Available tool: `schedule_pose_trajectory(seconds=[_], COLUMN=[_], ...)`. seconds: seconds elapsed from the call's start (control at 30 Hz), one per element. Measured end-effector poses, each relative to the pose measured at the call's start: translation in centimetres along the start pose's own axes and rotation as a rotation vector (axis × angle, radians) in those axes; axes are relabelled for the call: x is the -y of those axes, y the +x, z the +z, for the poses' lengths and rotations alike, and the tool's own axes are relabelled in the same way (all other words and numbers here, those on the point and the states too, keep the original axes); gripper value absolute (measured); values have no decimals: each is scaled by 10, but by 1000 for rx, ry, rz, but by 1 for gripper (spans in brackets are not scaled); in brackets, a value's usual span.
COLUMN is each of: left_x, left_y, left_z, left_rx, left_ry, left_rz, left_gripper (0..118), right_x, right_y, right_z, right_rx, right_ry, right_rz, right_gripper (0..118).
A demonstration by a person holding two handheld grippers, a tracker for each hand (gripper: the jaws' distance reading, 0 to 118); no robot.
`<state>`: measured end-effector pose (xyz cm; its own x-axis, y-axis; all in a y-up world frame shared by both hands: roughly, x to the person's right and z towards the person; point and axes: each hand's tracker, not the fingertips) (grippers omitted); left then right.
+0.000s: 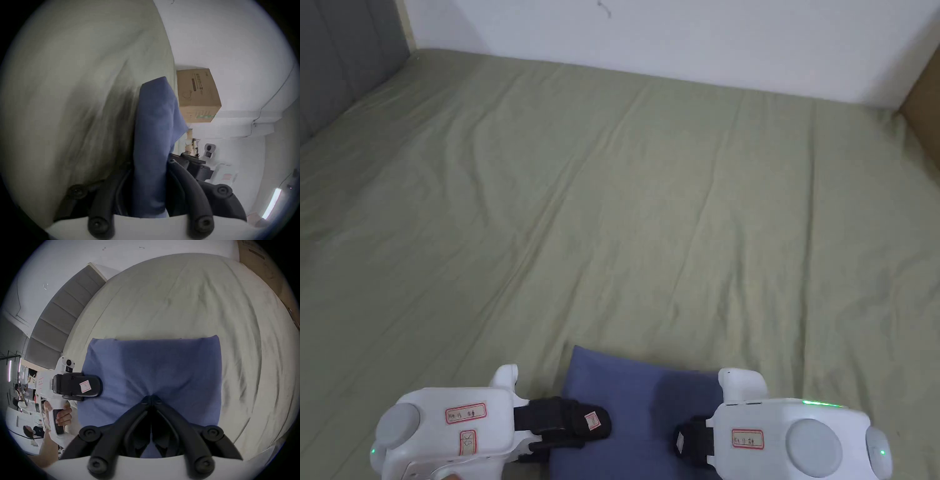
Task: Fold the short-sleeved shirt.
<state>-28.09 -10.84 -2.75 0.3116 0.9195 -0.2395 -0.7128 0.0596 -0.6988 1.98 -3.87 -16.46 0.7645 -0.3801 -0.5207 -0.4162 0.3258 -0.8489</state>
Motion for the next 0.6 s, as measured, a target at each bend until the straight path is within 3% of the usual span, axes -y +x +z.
schedule_pose_trajectory(seconds=[0.13,0.3,0.5,0.6], left_x=[-15,-54,-117,-148], left_y=[12,17,21,9], left_z=[16,84,177,210], left_rx=[-121,-317,-754,-1056], left_ry=[0,57,96,72], left_rz=[-36,-175,-300,-358], left_gripper=[24,24,24,24], right_x=[1,6,9,11], right_y=[-3,-2,5,2], right_z=[12,23,12,7], right_rx=[-7,-11,16,3], right_ry=[14,43,22,10], right_rz=[2,-23,-71,-78], right_gripper=[0,0,0,0])
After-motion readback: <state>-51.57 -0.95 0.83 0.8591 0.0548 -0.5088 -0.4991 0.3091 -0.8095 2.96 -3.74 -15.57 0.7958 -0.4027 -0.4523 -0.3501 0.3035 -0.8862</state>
